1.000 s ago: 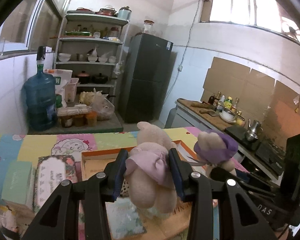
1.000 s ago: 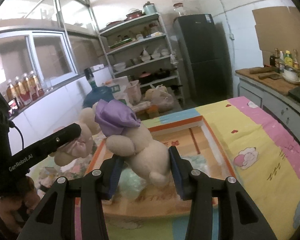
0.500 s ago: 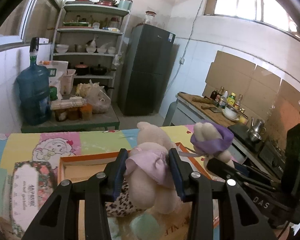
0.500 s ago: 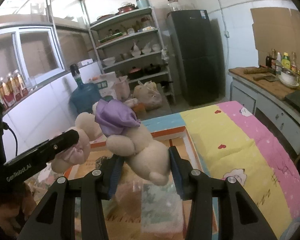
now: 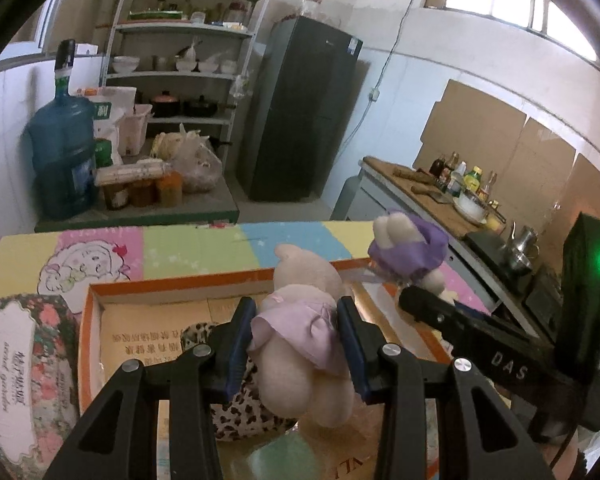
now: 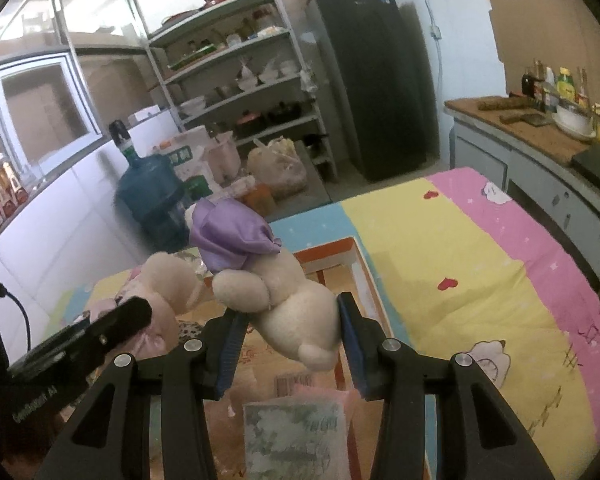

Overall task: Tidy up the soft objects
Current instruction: 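Lower the pink-dress bear with the left tool while the right tool lowers the purple-hat bear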

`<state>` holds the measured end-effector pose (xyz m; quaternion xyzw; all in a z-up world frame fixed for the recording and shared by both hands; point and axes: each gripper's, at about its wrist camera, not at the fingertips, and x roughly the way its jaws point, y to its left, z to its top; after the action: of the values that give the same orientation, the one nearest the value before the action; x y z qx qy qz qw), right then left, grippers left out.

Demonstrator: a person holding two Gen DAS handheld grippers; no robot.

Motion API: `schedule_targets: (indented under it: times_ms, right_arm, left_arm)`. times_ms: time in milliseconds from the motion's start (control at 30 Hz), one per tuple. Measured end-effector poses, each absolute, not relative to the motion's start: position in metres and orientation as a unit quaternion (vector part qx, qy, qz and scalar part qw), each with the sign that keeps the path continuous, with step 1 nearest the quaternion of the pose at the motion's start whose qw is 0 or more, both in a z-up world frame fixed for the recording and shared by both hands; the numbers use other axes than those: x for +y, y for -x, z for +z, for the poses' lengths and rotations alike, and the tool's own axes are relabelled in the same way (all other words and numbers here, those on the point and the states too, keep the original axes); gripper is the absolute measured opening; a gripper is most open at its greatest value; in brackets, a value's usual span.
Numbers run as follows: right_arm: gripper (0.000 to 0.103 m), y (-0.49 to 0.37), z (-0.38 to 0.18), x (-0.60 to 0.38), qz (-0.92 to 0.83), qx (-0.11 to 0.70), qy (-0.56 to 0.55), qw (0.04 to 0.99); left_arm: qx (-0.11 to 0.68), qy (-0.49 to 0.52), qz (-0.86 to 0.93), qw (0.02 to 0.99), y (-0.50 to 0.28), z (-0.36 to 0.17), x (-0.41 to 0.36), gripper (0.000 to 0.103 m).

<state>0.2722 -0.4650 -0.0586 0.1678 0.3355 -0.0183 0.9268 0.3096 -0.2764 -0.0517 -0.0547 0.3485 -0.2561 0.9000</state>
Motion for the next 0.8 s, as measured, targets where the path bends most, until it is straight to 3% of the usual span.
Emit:
schedule_targets:
  times_ms: [800]
  right_arm:
    - [0.046,-0.288,-0.087,-0.474,-0.042,0.366,-0.169,0.914]
  left_arm:
    - [0.376,0.041,-0.250,0.891,-0.319,-0.075,-0.289,0.043]
